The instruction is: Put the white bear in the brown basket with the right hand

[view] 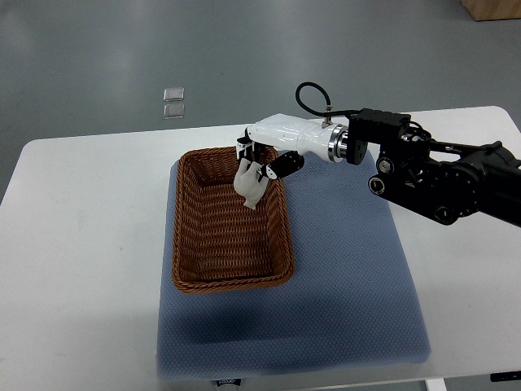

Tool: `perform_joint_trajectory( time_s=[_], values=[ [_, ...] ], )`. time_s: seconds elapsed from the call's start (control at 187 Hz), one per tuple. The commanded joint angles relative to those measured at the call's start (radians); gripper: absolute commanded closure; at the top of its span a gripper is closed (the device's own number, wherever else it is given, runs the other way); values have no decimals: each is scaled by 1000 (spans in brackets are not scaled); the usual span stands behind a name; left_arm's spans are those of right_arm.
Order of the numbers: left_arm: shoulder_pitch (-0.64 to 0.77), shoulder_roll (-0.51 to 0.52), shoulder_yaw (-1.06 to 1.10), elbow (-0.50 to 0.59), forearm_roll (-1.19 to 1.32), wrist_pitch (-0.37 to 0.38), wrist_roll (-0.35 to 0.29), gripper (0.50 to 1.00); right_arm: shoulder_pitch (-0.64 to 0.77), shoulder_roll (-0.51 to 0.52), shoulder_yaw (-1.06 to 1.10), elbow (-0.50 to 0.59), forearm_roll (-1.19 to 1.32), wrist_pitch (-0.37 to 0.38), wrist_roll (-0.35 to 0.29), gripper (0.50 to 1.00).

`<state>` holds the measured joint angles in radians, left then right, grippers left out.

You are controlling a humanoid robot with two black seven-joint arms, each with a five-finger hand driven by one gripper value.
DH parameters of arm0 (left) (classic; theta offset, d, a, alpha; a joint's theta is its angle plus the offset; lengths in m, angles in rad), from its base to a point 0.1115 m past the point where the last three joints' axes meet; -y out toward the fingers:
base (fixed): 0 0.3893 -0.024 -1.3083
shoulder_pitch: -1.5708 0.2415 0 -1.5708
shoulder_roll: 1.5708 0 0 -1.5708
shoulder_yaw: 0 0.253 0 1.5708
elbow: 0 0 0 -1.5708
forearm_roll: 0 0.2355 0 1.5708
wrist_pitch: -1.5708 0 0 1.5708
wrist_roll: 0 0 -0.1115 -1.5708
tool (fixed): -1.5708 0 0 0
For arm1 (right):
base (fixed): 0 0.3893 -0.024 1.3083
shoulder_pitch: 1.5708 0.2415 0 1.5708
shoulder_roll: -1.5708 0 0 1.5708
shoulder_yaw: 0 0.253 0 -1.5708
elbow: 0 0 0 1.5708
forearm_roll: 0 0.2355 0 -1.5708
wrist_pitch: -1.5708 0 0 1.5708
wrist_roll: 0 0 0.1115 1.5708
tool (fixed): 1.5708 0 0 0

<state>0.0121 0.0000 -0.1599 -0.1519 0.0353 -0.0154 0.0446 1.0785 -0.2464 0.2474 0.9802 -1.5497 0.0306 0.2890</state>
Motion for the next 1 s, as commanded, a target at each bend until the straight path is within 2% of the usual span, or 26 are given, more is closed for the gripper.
perform_joint_trajectory(
  time_s=[0.0, 0.176, 0.181, 0.219, 0.224, 0.262, 0.267, 0.272, 0.278, 0.288, 0.315, 0.422, 0.609, 0.779, 0.993],
  values=[
    [0, 0, -1, 0, 0, 0, 0, 500, 1, 2, -4, 2, -3, 0, -1, 1000],
    [0, 0, -1, 0, 0, 0, 0, 500, 0, 16, -34, 12, -18, -6, -1, 991],
    [0, 0, 0, 0, 0, 0, 0, 500, -2, 18, -34, 12, -18, -6, -1, 969],
    [0, 0, 0, 0, 0, 0, 0, 500, -2, 22, -34, 12, -18, -6, 1, 908],
    [0, 0, -1, 0, 0, 0, 0, 500, -3, 24, -34, 12, -18, -6, -1, 887],
    [0, 0, 0, 0, 0, 0, 0, 500, -5, 24, -34, 14, -18, -6, -1, 828],
    [0, 0, 0, 0, 0, 0, 0, 500, -6, 25, -34, 12, -18, -8, 1, 806],
    [0, 0, 0, 0, 0, 0, 0, 500, -6, 25, -34, 12, -18, -8, 1, 805],
    [0, 0, -1, 0, 0, 0, 0, 500, -6, 25, -34, 12, -17, -8, 1, 779],
    [0, 0, -1, 0, 0, 0, 0, 500, -6, 25, -34, 12, -16, -8, 1, 779],
    [0, 0, -1, 0, 0, 0, 0, 500, -8, 25, -34, 14, -17, -9, 1, 710],
    [0, 0, 0, 0, 0, 0, 0, 500, -8, 25, -34, 14, -16, -9, 1, 595],
    [0, 0, 0, 0, 0, 0, 0, 500, -9, 19, -30, 12, -15, -12, 1, 585],
    [0, 0, 0, 0, 0, 0, 0, 500, -14, 6, -4, 0, 3, -58, -2, 587],
    [0, 0, -1, 0, 0, 0, 0, 500, -104, 12, 191, -24, 143, -83, -62, 587]
  ],
)
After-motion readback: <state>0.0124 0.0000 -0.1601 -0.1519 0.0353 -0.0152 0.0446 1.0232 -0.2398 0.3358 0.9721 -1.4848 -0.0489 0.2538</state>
